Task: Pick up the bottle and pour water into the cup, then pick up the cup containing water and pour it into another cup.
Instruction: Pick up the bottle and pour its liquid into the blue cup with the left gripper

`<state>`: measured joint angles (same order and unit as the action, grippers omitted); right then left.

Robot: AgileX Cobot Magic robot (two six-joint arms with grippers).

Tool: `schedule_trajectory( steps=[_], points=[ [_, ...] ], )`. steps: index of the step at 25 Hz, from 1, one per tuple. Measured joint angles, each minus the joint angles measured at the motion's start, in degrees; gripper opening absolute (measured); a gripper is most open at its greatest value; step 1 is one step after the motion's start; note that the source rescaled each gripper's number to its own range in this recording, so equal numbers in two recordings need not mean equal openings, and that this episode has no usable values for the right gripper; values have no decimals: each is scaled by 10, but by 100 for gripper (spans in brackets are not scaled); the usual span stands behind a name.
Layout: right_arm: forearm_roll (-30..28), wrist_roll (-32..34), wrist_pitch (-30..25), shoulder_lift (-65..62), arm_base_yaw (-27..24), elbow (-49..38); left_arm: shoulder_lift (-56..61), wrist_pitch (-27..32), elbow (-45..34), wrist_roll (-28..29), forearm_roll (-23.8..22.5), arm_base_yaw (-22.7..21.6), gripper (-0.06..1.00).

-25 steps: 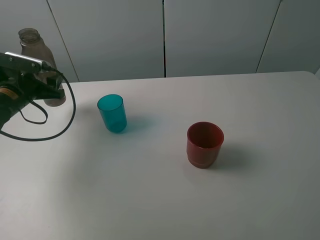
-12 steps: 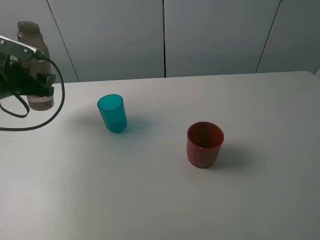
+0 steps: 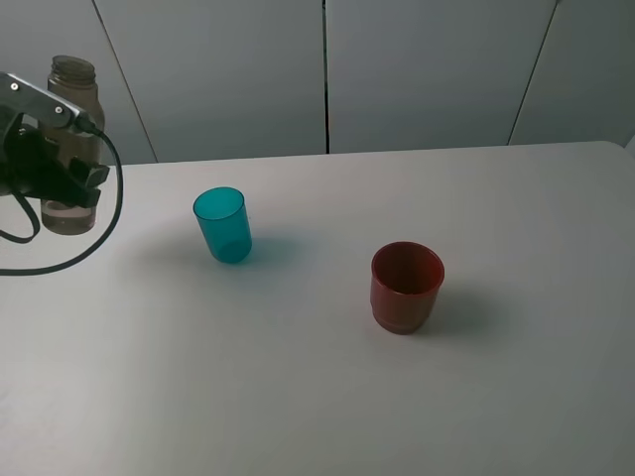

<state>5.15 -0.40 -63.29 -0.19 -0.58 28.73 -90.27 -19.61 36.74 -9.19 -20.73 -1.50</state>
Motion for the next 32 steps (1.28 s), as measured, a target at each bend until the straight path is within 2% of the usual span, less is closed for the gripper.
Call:
schedule_trajectory(
  steps=[14,21,32],
  points=[
    [0,4,0,0,0,0,13,99,0,0,-43,80,2],
    [0,4,0,0,0,0,13,116,0,0,-55,95,2],
    [0,0,0,0,0,0,13,178,24,-14,-61,106,2]
  ],
)
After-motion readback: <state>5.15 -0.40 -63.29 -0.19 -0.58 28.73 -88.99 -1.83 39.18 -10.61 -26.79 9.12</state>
